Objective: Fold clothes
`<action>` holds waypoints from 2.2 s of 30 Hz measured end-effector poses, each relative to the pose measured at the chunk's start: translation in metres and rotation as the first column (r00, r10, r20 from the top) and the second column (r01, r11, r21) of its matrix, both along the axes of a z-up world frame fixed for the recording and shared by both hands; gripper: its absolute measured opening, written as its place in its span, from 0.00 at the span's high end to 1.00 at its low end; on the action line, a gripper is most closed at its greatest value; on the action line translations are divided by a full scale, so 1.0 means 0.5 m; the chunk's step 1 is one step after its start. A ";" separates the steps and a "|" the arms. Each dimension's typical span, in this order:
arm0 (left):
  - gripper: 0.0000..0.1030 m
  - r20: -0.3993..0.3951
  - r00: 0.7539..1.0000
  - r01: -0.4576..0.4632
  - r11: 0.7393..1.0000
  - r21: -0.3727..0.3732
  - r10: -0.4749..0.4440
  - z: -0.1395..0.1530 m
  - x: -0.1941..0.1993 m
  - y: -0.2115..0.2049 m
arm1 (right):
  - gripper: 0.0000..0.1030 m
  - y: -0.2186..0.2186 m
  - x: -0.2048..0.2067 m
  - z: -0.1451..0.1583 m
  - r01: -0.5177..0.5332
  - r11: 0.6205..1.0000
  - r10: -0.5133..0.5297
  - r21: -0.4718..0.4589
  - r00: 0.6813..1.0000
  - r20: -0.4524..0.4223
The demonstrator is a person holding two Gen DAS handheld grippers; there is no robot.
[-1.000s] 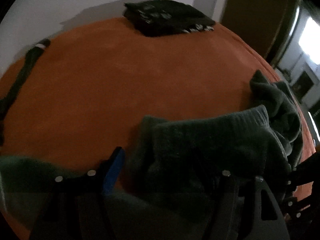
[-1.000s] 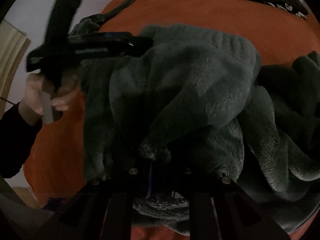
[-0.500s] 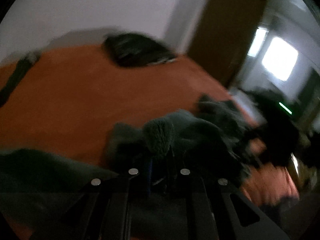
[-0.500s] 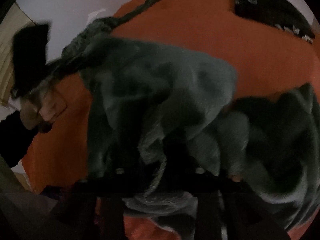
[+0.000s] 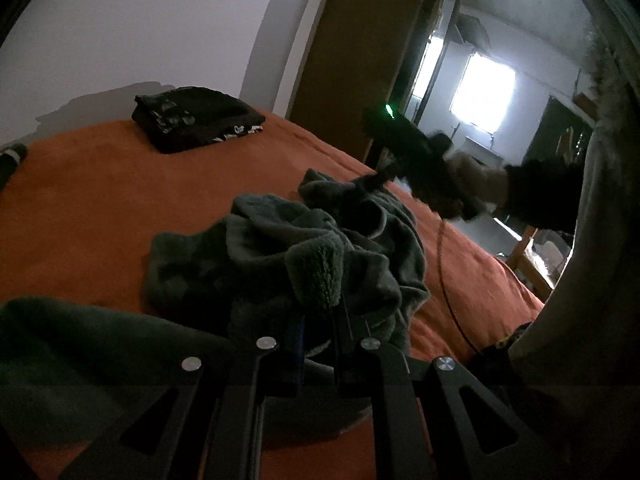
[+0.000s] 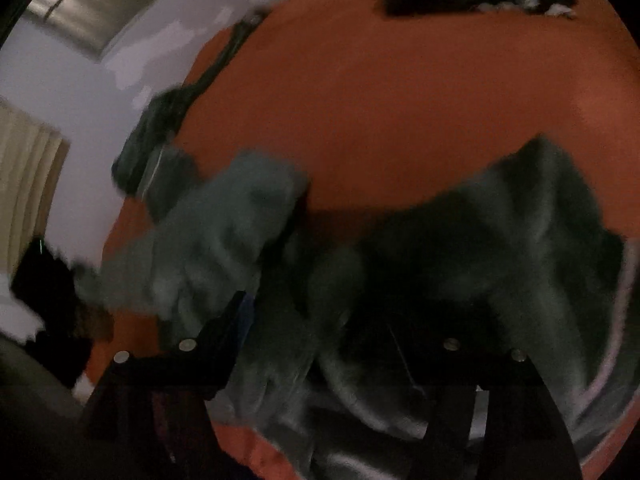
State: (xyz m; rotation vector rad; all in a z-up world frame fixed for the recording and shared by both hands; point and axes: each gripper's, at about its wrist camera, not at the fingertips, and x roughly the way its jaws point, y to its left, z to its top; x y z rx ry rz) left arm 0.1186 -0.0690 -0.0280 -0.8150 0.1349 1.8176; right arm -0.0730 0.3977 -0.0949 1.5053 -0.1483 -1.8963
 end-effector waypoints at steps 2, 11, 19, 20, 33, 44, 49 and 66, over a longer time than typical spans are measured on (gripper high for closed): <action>0.89 0.006 1.000 0.001 1.000 -0.005 -0.001 -0.007 -0.002 0.010 | 0.33 -0.017 -0.035 0.033 0.008 1.000 -0.008 0.003 0.999 -0.054; 0.89 0.033 0.999 0.006 1.000 -0.028 -0.005 -0.037 -0.010 0.053 | 0.33 -0.266 -0.136 -0.010 -0.310 0.927 0.346 0.209 0.924 -0.163; 0.89 0.097 0.995 -0.002 0.999 -0.054 0.007 -0.069 0.002 0.032 | 0.33 -0.371 -0.166 -0.066 -0.484 0.801 0.560 0.353 0.814 -0.153; 0.89 0.106 0.994 -0.005 0.998 -0.056 0.011 -0.073 0.008 0.025 | 0.33 -0.381 -0.172 -0.070 -0.498 0.787 0.579 0.365 0.801 -0.155; 0.89 0.160 0.986 -0.037 0.996 -0.081 0.050 -0.106 0.020 0.001 | 0.33 -0.600 -0.134 -0.150 -0.691 0.508 0.839 0.514 0.531 -0.116; 0.76 0.236 0.968 -0.058 0.990 -0.127 0.087 -0.126 0.000 -0.021 | 0.75 -0.656 -0.110 -0.172 -0.727 0.444 0.879 0.523 0.465 -0.100; 0.45 0.355 0.924 -0.099 0.985 -0.143 0.144 -0.127 -0.045 -0.040 | 0.86 -0.649 -0.094 -0.140 -0.688 0.474 0.871 0.550 0.459 -0.176; 0.31 0.692 0.629 -0.275 0.934 -0.227 0.353 -0.151 -0.149 -0.073 | 0.91 -0.615 -0.055 -0.011 -0.545 0.640 0.764 0.541 0.525 -0.376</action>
